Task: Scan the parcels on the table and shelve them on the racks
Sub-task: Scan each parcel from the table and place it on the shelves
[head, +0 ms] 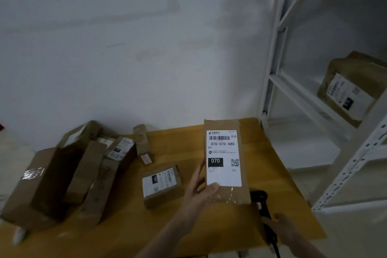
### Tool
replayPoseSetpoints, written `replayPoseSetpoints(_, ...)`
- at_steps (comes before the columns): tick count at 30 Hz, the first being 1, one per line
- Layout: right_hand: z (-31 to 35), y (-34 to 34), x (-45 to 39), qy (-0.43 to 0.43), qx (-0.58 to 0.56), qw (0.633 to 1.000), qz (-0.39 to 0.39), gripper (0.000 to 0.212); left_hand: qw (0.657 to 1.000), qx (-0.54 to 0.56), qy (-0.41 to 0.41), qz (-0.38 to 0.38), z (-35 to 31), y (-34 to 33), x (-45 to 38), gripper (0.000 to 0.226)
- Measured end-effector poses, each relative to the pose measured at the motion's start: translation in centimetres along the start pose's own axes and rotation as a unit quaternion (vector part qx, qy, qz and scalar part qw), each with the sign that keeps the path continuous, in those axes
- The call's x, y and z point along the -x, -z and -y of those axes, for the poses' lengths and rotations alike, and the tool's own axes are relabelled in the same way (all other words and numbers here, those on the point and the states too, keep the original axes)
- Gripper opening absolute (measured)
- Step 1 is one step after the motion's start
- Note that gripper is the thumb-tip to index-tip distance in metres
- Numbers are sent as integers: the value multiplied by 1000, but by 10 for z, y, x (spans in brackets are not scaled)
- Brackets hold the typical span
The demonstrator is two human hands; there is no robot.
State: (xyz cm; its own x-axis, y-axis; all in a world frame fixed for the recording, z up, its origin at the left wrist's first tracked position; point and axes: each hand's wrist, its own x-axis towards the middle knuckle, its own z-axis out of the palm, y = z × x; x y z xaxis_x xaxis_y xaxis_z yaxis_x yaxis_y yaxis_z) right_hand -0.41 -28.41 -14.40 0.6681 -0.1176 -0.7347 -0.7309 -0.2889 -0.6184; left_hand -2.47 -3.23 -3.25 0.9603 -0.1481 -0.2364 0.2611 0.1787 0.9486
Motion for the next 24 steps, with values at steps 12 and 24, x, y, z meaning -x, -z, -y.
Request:
replayPoseSetpoints(12,2,-21,-47,1,-40,999,-31,45,999,-25,31,-23,21,41,0,96)
replayPoseSetpoints(24,117,-12,140,273,-129,950,-80,14,998,-57,-16,-9,17,29,-28,84)
